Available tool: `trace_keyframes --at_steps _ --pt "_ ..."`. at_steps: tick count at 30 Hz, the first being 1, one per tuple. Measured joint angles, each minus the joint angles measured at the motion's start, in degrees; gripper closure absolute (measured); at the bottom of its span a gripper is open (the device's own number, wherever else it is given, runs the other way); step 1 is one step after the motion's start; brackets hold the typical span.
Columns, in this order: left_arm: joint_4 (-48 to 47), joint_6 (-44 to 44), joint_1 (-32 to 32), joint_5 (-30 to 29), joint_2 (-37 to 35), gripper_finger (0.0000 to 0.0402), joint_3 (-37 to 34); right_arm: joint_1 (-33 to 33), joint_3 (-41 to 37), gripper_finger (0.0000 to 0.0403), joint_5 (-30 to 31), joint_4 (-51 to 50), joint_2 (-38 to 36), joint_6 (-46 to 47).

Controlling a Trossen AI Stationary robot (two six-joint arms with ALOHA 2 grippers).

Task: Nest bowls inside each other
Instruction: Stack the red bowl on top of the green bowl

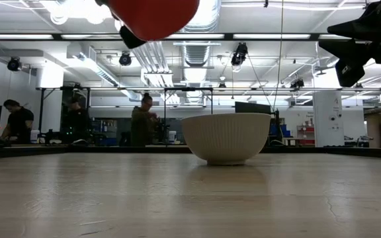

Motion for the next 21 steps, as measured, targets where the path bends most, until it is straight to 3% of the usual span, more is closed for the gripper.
trace_keyframes --at_steps 12,21 --pt "2.1 8.8 10.1 14.6 2.4 0.0397 0.0 0.0 0.0 0.0271 0.0 0.0 0.0 0.0" --pt "5.7 8.4 12.2 17.9 7.7 0.0397 1.2 0.0 0.0 0.0271 0.0 0.0 0.0 0.0"
